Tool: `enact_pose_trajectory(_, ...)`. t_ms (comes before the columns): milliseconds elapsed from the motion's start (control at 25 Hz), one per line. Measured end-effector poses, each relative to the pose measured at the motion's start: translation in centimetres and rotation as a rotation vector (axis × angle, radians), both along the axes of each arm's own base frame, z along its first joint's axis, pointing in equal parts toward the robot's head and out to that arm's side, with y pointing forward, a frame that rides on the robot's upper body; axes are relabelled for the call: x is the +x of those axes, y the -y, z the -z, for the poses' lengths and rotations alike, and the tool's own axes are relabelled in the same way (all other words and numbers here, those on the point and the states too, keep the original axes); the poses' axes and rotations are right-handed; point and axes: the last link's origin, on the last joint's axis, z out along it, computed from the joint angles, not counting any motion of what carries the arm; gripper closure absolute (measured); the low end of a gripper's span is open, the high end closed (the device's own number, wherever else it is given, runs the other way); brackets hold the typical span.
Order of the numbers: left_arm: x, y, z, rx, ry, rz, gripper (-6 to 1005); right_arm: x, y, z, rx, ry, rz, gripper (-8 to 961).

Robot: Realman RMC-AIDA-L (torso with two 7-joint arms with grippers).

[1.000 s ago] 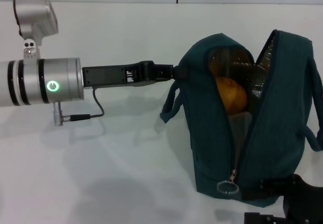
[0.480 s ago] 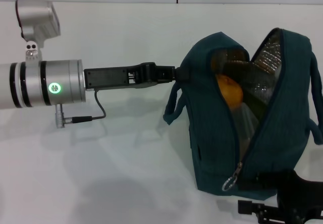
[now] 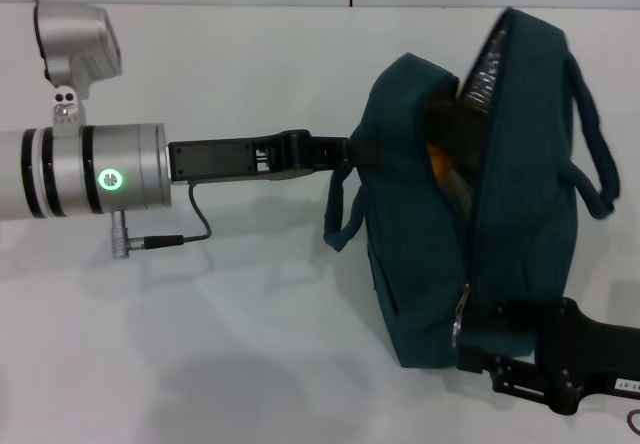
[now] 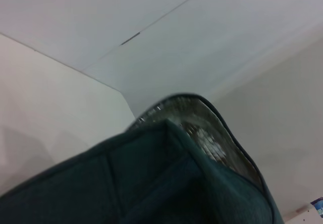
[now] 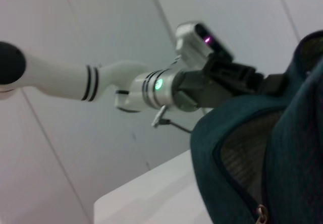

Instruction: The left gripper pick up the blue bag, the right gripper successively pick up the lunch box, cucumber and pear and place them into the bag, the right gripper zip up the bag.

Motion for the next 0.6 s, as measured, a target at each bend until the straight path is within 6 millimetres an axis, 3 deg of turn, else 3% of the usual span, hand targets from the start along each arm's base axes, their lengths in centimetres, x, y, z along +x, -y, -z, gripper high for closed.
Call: enact_pose_trajectory(600,-0.03,0.00,-0.01,0.003,-0.006,0.007,932,0.12,-0.61,0.27,0.056,-0.027,0.061,500)
